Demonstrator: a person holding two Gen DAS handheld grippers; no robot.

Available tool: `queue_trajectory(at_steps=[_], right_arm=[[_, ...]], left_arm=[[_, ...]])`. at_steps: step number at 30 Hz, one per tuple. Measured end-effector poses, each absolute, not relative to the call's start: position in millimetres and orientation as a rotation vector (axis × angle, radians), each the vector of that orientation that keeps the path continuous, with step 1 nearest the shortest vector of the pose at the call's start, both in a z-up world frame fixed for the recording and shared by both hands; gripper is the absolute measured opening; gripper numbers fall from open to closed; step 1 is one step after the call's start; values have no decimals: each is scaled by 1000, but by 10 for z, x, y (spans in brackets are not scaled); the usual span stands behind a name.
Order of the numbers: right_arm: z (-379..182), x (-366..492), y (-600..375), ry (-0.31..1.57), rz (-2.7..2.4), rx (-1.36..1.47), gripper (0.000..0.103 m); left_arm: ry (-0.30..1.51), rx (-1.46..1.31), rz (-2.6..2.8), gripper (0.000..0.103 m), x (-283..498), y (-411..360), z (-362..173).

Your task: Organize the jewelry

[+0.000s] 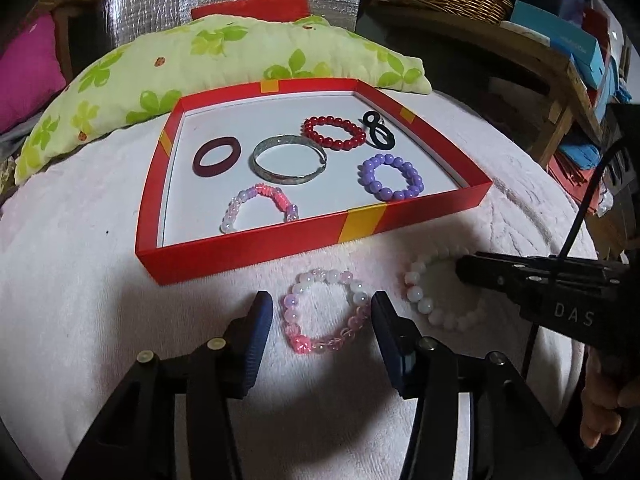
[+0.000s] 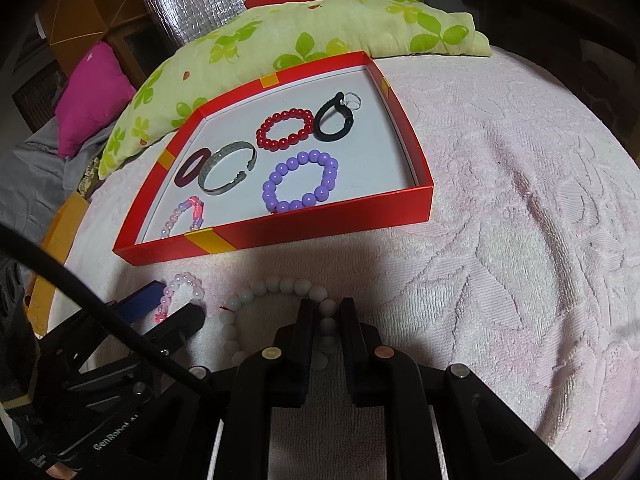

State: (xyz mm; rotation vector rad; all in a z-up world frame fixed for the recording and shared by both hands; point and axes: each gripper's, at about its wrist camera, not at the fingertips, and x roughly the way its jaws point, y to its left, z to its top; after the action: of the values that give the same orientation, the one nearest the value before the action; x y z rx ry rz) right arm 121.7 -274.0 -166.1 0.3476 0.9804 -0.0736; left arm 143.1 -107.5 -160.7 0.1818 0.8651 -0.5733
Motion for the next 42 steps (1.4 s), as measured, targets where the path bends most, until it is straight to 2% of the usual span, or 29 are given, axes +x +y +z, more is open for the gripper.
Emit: queue_trajectory(at_steps=[3,5,7,9,10,14,26,33,35,37,42], right_arm=[[-1661,1220,-2748,981,-73,353,17],[-1663,1217,-2747,980,-74,355,17],[-1663,1216,-2749,980,-74,359,17],[-1667,1215,-2758,980,-73,365,17],[-1666,1214,-2760,979,-73,368,17],[-1663,1206,-2762,978,-72,374,17],[-1656,1184,-2772,981,-68,389,17],[-1658,1175,-2779,982,-62,396,17],[-1657,1174,-2772,982,-63,394,17],[-1658,1176,-2775,982,-63,393,17],[-1656,1177,-2772,981,-64,391,17]], left_arm=[[857,190,-579,40,1398,-1069,-1599],[859,181,-571,26,1389,-1037,-1595],[866,154,-569,18,1392,-986,-1588],[878,114,-567,16,1396,-915,-1578],[882,100,-562,11,1397,-880,-1576],[893,82,-543,9,1370,-787,-1575],[926,85,-532,11,1217,-702,-1598],[928,107,-549,26,1198,-759,-1610],[929,109,-566,39,1178,-777,-1606],[932,112,-581,46,1148,-796,-1604],[929,106,-560,47,1075,-773,-1606]])
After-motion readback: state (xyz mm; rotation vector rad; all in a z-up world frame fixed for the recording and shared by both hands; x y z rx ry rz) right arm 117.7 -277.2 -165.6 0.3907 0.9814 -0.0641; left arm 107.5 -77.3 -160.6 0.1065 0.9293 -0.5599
